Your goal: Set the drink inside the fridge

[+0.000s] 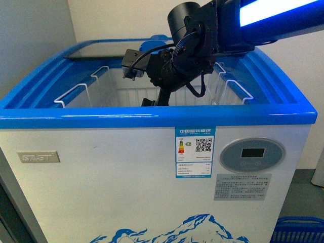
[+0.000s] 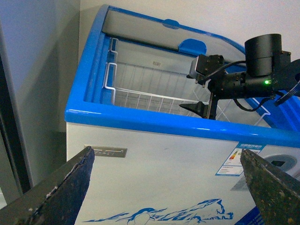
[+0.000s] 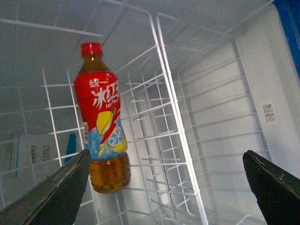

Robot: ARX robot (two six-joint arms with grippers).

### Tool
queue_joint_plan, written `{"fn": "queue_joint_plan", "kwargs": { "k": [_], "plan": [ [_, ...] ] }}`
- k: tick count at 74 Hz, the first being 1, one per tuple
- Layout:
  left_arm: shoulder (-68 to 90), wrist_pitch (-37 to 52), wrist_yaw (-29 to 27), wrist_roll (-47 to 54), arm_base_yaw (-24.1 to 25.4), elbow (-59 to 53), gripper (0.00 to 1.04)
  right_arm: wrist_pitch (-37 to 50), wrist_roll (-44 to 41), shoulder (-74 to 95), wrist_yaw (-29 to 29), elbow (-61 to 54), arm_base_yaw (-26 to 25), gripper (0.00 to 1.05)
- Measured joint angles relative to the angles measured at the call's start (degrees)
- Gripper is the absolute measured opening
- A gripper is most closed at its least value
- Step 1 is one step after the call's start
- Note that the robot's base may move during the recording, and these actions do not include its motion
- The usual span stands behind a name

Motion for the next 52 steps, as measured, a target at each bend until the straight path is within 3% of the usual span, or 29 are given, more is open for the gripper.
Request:
{"fn": "queue_joint_plan", "kwargs": {
  "k": [23, 52],
  "plan": [
    [0.00, 0.00, -0.02, 0.00, -0.04, 0.00, 0.97, -0.79, 4.74, -8.94, -4.68, -9.99, -0.04, 0.98],
    [0.00, 0.00, 0.00, 0.00, -0.04, 0.00, 0.97, -1.18, 12.00, -12.55, -8.31, -11.02, -0.96, 0.98]
  ]
}}
